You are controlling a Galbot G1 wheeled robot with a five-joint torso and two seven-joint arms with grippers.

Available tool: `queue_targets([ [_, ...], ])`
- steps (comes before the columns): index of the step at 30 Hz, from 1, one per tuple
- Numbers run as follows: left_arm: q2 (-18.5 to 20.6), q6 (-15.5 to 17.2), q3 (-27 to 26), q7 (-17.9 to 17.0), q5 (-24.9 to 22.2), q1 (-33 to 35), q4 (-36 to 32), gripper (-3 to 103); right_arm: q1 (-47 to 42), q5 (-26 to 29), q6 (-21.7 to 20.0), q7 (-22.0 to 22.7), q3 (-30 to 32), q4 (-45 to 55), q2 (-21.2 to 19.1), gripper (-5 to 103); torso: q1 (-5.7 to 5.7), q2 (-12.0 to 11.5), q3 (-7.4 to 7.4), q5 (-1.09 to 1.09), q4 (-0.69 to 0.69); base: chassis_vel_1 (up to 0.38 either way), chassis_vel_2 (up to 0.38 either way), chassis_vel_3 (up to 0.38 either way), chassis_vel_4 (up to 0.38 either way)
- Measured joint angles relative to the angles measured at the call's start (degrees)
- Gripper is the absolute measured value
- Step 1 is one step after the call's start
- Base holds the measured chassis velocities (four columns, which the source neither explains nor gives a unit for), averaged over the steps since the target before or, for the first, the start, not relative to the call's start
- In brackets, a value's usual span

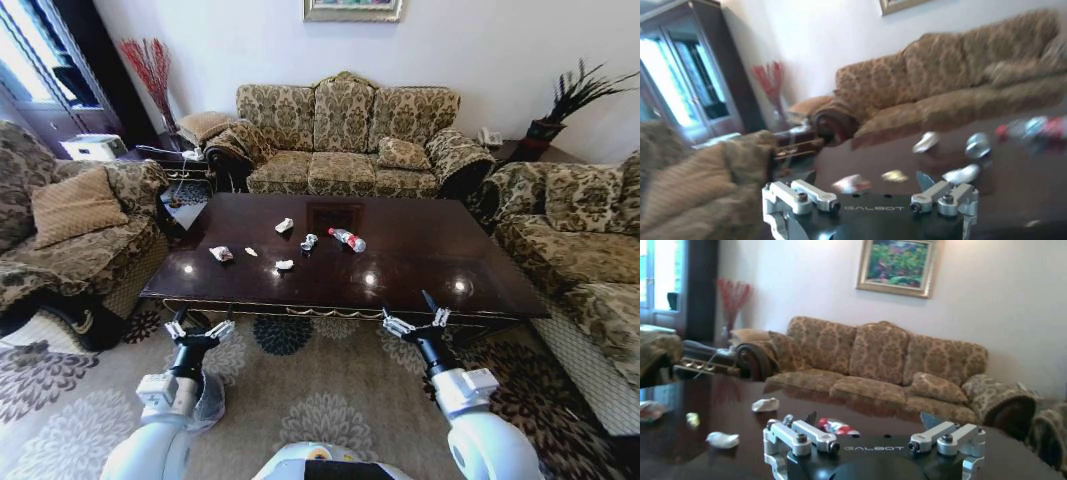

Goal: Move to the front of the table and place the trash on the table into the trash bin.

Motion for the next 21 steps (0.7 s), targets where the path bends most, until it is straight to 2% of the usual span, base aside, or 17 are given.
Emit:
queue_targets([
  [1, 1.2, 0.6, -1.8, -0.1, -2.6, -0.4, 1.1, 99, 0.2, 2.5, -0.2, 0.6, 0.6, -0.2, -0.2, 100, 0.00, 0.0, 0.00, 0.01, 0.02, 0.000, 0.000, 0.000, 0.000],
  [2, 1.2, 0.6, -1.8, -0.1, -2.6, -0.4, 1.1, 99, 0.2, 2.5, -0.2, 0.6, 0.6, -0.2, -0.2, 100, 0.00, 0.0, 0.00, 0.01, 0.02, 0.000, 0.000, 0.000, 0.000],
  [3, 2.2, 3.2, -2.5, -0.4, -7.4, -0.7, 1.7, 99, 0.1, 6.0, -0.3, 1.0, 0.8, -0.4, -0.1, 100, 0.00, 0.0, 0.00, 0.02, 0.02, 0.000, 0.000, 0.000, 0.000],
  [5, 2.7, 7.5, -2.2, -1.1, -14.7, -1.2, 2.6, 102, -0.1, 9.0, -0.1, 1.2, 0.2, -0.9, 0.3, 100, 0.00, 0.0, 0.00, 0.03, 0.00, 0.000, 0.000, 0.000, 0.000],
  [6, 2.7, 7.5, -2.2, -1.1, -14.7, -1.2, 2.6, 102, -0.1, 9.0, -0.1, 1.2, 0.2, -0.9, 0.3, 100, 0.00, 0.0, 0.00, 0.03, 0.00, 0.000, 0.000, 0.000, 0.000],
  [7, 2.7, 10.5, -1.6, -1.4, -19.3, -1.7, 4.1, 100, -0.2, 10.1, 1.5, 1.2, -0.5, -1.7, 0.7, 100, -0.01, 0.0, 0.00, 0.02, -0.01, 0.000, 0.000, 0.000, 0.000],
  [9, 2.0, 12.4, -0.8, -1.6, -22.2, -2.3, 6.5, 99, 0.3, 9.6, 4.4, 1.0, -1.2, -3.1, 1.0, 100, -0.01, 0.0, 0.00, 0.02, 0.00, 0.000, 0.000, 0.000, 0.000],
  [16, 1.2, 13.0, -0.2, -1.6, -21.8, -3.6, 12.7, 97, 1.0, 7.6, 5.4, 0.0, -1.2, -3.7, 0.0, 100, 0.00, 0.0, 0.00, 0.03, 0.02, 0.000, 0.000, 0.000, 0.000],
  [19, 2.3, 11.8, -0.5, -1.6, -18.6, -5.1, 17.4, 97, 1.0, 7.7, 5.2, 0.0, -1.1, -3.6, -0.2, 100, 0.00, 0.0, 0.00, 0.03, 0.00, 0.021, 0.007, -0.021, -0.017],
  [21, 2.6, 11.4, -0.5, -1.6, -18.0, -5.3, 18.2, 97, 0.9, 7.7, 5.2, -0.1, -1.1, -3.7, -0.2, 100, 0.00, 0.0, 0.00, 0.03, 0.00, 0.064, 0.087, -0.064, -0.051],
])
